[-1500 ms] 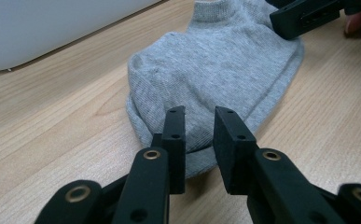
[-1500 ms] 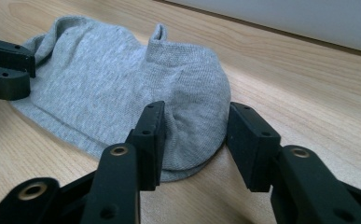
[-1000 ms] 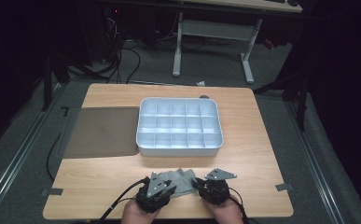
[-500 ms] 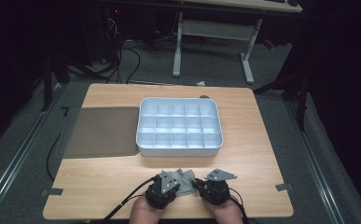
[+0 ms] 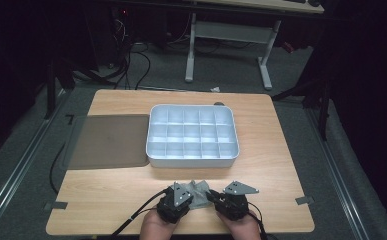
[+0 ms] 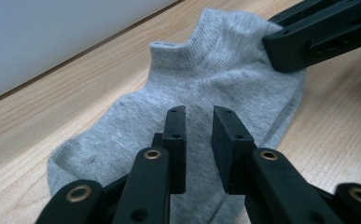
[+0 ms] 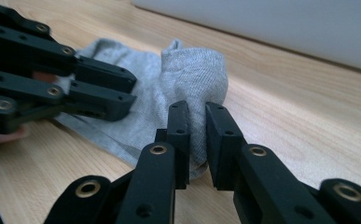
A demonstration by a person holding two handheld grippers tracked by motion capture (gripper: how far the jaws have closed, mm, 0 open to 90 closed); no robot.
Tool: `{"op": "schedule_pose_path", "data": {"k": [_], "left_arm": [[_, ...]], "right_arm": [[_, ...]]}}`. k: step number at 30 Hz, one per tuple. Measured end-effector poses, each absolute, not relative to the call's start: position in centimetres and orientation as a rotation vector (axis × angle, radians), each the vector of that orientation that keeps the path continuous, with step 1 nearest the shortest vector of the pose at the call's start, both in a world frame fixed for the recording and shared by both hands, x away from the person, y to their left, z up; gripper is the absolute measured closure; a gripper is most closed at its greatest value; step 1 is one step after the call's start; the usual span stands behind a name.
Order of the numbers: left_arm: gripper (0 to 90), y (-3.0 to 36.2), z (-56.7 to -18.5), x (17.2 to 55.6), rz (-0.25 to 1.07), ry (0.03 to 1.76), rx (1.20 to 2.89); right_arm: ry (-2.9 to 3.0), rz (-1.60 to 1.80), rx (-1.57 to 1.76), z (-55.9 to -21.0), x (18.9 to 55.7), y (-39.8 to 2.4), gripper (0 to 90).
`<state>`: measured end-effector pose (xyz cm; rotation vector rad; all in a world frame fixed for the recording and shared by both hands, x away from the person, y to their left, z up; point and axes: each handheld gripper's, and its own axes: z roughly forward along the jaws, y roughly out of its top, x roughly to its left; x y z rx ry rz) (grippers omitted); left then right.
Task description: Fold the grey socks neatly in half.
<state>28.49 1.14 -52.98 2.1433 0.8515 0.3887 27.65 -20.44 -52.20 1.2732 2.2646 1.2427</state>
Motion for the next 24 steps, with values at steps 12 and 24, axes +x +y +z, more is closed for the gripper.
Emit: {"op": "schedule_pose_path", "data": {"k": [12,24], "left_arm": [[79.8,1.2,-52.8,28.9,0.376,0.860,2.127],[90.0,1.1,-53.0,29.6,0.346,0.881,2.113]], "right_arm": [[2.241,1.288,1.254,-51.9,27.4,-20.5,81.5],[2.228,1.304,1.252,-51.7,27.2,-20.7,81.5]]}}
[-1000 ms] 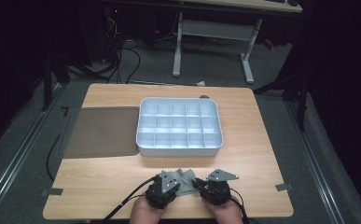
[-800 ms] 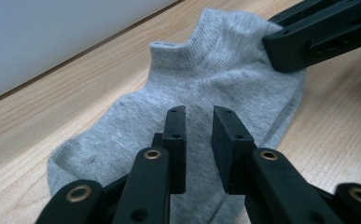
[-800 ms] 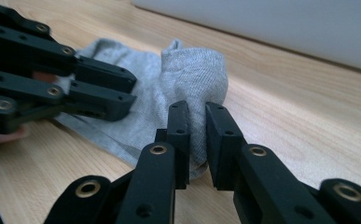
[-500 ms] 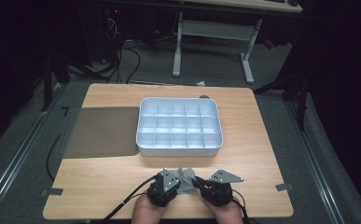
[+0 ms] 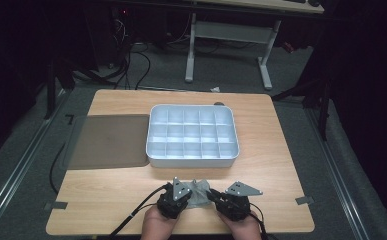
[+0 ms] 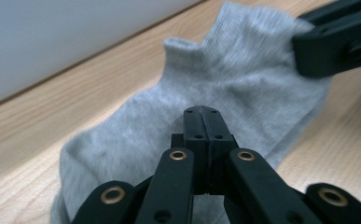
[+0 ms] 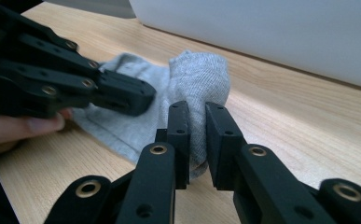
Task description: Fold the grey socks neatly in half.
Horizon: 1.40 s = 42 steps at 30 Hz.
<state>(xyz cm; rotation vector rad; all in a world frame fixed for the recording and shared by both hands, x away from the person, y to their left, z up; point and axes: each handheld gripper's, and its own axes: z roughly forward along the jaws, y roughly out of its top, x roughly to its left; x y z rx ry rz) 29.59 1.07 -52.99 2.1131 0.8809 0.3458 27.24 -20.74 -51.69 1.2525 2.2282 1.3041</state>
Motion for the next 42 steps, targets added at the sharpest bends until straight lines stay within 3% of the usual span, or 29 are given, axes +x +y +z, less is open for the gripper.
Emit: {"op": "schedule_pose_path", "data": {"k": [21,30,33,37,42], "left_arm": [[88.4,-0.4,-52.5,29.2,0.411,0.867,2.127],[68.1,5.7,-51.0,30.2,0.361,0.991,1.931],[59.7,7.0,-51.6,29.9,0.295,1.005,1.914],[55.1,7.3,-52.9,29.8,0.184,1.036,1.901],[74.1,7.6,-53.2,30.0,0.154,1.048,1.874]], "right_arm": [[2.173,1.380,1.205,-50.8,26.7,-20.8,81.8],[2.172,1.343,1.236,-51.1,27.1,-21.2,81.7],[2.177,1.326,1.227,-51.1,27.1,-21.2,81.6],[2.177,1.305,1.218,-51.0,27.1,-21.0,81.5],[2.193,1.238,1.205,-50.8,27.1,-20.5,81.5]]}}
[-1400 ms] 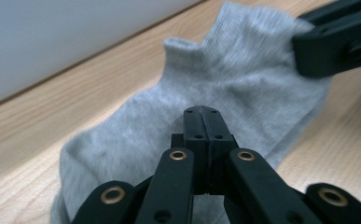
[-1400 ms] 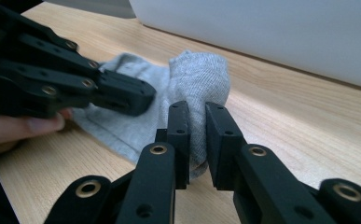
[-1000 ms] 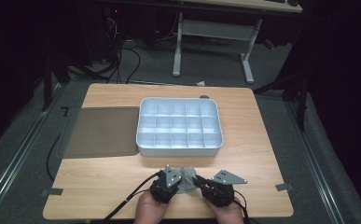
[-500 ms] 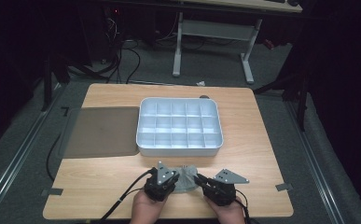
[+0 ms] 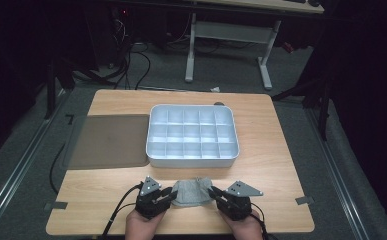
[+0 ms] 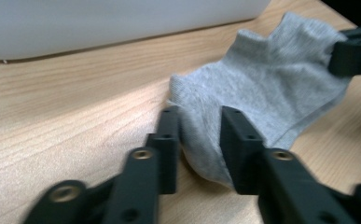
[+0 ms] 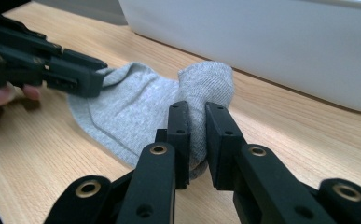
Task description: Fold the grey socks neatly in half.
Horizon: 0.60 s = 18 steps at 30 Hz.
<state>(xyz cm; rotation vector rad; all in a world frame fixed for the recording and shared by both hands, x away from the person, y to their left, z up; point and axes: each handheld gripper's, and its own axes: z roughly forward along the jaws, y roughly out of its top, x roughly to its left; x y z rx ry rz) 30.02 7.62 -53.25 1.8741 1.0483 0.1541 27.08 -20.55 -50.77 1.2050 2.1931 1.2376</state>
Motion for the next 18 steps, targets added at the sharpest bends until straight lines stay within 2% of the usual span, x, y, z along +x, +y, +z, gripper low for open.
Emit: {"op": "schedule_pose_path", "data": {"k": [4,18], "left_arm": [[80.4,7.7,-53.3,30.2,0.121,1.049,1.854],[78.7,7.9,-53.5,30.0,0.072,1.006,1.842]], "right_arm": [[2.192,1.195,1.206,-50.3,27.3,-20.1,81.5],[2.205,1.100,1.129,-49.5,27.6,-16.5,80.8]]}}
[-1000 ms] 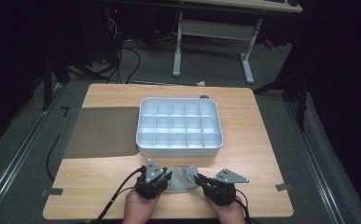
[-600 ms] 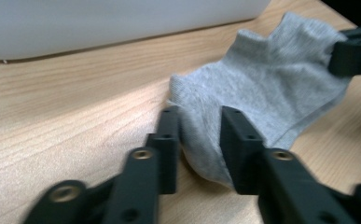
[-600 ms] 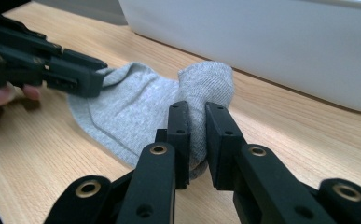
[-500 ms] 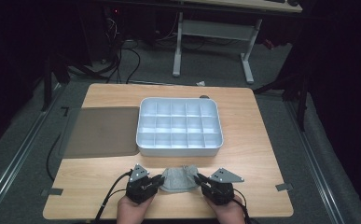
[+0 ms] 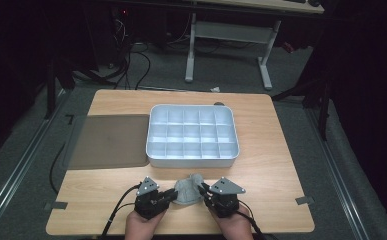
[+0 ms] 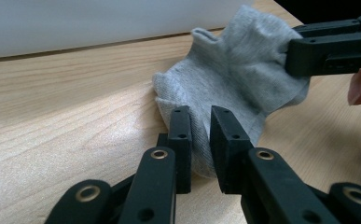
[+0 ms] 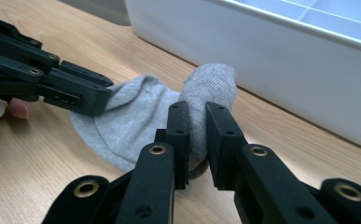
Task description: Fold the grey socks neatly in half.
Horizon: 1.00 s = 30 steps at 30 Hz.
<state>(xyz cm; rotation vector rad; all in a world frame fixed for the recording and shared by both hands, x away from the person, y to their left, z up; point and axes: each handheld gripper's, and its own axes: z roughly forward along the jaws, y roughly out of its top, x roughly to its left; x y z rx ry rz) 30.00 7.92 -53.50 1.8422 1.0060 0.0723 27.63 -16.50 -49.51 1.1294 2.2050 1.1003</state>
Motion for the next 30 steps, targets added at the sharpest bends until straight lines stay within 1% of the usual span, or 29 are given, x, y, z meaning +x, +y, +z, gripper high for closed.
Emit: {"op": "schedule_pose_path", "data": {"k": [15,19,21,22,23,26,30], "left_arm": [[77.1,8.0,-53.5,30.0,0.050,0.988,1.839],[76.7,8.1,-53.5,30.1,0.037,0.986,1.841],[76.2,8.1,-53.6,30.1,0.035,0.986,1.840],[75.8,8.1,-53.6,30.1,0.035,0.986,1.840],[75.4,8.1,-53.6,30.1,0.035,0.986,1.840],[74.8,8.1,-53.6,30.1,0.035,0.989,1.840],[74.0,8.0,-53.6,30.0,0.037,0.987,1.843]], "right_arm": [[2.268,1.060,1.065,-50.6,28.2,-13.9,79.5],[2.287,1.065,1.062,-51.1,28.2,-13.3,78.3],[2.290,1.078,1.054,-51.0,28.3,-13.2,75.6],[2.290,1.078,1.054,-51.0,28.3,-13.2,75.6],[2.287,1.109,1.054,-50.4,28.1,-13.2,71.3],[2.263,1.156,1.035,-49.2,27.7,-13.5,69.4],[2.231,1.184,1.043,-48.2,27.3,-14.1,69.5]]}}
